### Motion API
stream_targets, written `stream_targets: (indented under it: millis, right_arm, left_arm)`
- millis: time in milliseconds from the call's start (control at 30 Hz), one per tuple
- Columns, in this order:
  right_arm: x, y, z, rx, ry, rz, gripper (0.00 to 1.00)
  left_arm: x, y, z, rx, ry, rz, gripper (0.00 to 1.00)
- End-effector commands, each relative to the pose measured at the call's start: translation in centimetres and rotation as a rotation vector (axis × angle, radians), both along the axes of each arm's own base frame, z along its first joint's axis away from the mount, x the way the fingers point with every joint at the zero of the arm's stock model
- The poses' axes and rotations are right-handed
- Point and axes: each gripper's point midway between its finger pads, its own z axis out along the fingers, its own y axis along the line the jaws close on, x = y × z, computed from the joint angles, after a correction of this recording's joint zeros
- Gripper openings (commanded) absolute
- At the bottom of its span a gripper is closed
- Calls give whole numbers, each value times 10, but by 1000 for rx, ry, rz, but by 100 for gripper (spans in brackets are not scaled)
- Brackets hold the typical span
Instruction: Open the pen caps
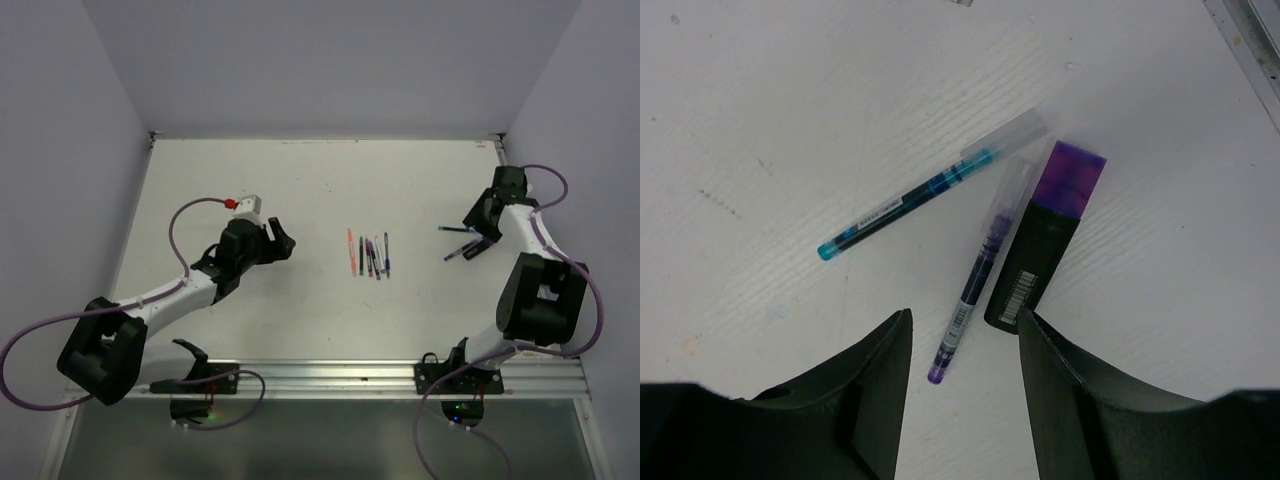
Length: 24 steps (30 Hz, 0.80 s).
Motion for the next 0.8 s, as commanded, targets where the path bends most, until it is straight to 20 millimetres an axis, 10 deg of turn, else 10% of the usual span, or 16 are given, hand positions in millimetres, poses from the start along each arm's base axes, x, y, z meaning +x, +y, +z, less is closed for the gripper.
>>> stream_targets:
  millis: [0, 233, 767]
  right_arm:
    - [3, -23, 7, -31, -1, -75, 50]
    - [1, -38, -32, 105, 3, -137, 49]
    - [10, -51, -47, 84, 8, -177, 49]
  left_arm:
    - [11, -15, 11, -67, -68, -33, 75]
    - [0, -23, 18, -124, -82, -80, 75]
    - [-1, -24, 19, -117, -91, -94, 75]
